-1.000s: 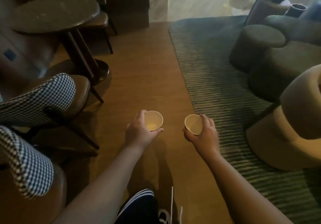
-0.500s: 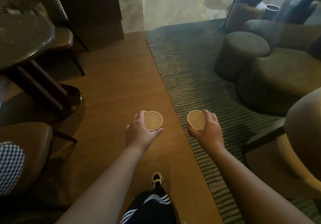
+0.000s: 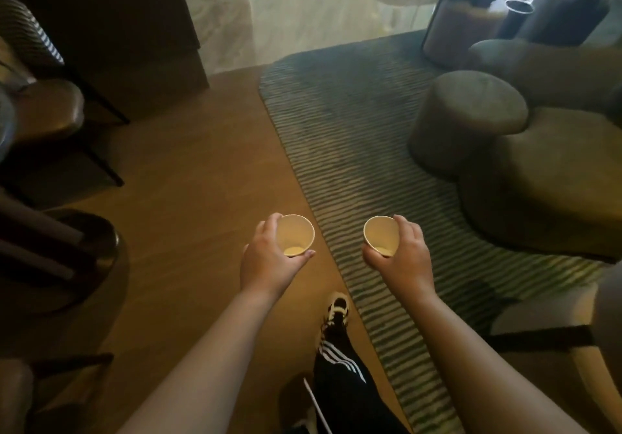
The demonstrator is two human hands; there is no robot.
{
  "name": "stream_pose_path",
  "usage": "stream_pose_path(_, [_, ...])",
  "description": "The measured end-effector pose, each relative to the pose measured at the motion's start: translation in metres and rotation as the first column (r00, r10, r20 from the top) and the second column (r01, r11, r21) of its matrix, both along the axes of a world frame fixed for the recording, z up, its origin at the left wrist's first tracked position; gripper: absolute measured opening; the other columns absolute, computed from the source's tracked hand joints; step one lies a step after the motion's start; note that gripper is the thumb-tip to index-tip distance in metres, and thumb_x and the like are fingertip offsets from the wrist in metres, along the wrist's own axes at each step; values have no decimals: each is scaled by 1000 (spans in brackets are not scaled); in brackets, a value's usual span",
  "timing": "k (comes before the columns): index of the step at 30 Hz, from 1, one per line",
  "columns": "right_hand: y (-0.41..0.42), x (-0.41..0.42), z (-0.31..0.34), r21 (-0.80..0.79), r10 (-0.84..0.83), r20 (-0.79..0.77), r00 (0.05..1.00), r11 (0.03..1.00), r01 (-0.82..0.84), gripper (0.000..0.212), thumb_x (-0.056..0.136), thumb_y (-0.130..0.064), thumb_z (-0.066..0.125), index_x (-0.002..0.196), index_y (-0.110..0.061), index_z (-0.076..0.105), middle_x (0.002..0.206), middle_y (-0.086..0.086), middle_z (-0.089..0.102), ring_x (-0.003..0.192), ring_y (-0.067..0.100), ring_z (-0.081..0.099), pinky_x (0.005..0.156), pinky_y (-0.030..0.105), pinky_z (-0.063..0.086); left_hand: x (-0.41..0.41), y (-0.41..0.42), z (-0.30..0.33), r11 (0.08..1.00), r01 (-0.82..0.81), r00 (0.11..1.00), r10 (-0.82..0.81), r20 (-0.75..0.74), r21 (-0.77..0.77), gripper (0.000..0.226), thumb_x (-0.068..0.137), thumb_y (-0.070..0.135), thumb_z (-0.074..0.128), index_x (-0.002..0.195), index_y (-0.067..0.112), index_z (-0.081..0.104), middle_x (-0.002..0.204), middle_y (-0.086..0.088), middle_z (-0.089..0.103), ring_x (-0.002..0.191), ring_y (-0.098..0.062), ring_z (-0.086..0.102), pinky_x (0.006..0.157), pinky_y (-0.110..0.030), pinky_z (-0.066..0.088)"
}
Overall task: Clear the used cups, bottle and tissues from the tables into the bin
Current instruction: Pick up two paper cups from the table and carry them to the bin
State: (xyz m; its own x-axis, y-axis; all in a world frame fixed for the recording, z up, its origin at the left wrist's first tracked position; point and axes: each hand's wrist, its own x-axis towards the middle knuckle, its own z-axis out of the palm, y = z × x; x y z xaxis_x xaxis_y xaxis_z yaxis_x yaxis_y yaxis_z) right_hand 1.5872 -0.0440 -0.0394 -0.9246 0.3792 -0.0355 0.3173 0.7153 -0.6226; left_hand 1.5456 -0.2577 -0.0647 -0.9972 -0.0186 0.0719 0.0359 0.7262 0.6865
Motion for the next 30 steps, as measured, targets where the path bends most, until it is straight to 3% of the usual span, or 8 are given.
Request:
stream_pose_path(7, [40,-187,-4,-43,22,-16,1000,999,-23,83,77,-38,73,144,-13,30,139,4,41,120,19,47,97,32,45,-186,49,-5,999,39,999,-39,2,11,80,62,48,83,127,23,45,117,3,52,101,-20,52,88,-44,47])
stream_pose_path(13, [85,-346,7,-60,25,9,1000,998,-25,84,77,-39,73,144,-15,29,139,2,40,120,17,46,90,22,38,-347,85,12,998,41,999,-42,18,42,80,64,42,84,130,20,44,115,5,49,97,-8,42,78,-23,37])
stream_pose_path(22, [120,-555,-4,-73,43,23,999,996,-41,84,75,-43,74,143,-15,32,136,1,42,118,15,46,90,21,35,-559,120,9,996,42,998,-46,47,81,79,66,42,82,131,21,43,111,11,43,99,-6,42,80,-22,35])
stream_pose_path(30, [135,-794,-19,-61,5,35,999,998,-3,86,74,-40,75,143,-12,32,136,3,42,118,18,46,95,27,40,-803,124,-8,996,78,994,-82,73,50,82,64,42,83,132,18,43,122,1,50,101,-6,40,83,-23,35])
